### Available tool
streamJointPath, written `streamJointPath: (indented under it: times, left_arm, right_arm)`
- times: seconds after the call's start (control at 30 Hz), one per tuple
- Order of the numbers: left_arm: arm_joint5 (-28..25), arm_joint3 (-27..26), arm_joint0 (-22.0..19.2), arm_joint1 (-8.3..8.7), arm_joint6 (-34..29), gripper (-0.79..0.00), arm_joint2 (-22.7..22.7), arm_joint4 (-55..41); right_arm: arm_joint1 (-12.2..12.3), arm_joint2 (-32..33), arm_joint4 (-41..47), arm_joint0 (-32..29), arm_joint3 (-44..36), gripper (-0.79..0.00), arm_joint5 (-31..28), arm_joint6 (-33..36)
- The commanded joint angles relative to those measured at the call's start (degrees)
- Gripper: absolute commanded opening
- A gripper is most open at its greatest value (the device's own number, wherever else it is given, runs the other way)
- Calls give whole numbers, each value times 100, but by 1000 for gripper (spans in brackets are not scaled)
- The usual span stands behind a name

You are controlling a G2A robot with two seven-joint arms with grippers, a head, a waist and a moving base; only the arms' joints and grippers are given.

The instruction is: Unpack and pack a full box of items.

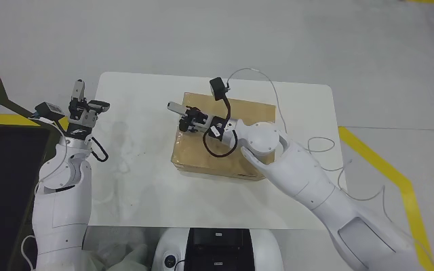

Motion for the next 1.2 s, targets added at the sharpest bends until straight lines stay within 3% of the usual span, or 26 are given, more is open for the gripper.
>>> streamJointPath:
  times: [0.0, 0.2, 0.47, 0.77, 1.17]
  left_arm:
    - [0, 0, 0, 0, 0, 0, 0, 0]
    - [0, 0, 0, 0, 0, 0, 0, 0]
    - [0, 0, 0, 0, 0, 0, 0, 0]
    - [0, 0, 0, 0, 0, 0, 0, 0]
    - [0, 0, 0, 0, 0, 0, 0, 0]
  right_arm:
    - [-55, -36, 40, 71, 121, 0, 90, 52]
    - [-95, 58, -11, 107, 225, 0, 503, 267]
    - [155, 643, -405, -409, -606, 0, 1199, 477]
    - [543, 1531, -1053, -1395, -1661, 0, 1928, 761]
    - [1064, 3309, -2340, -2949, -3321, 0, 2733, 817]
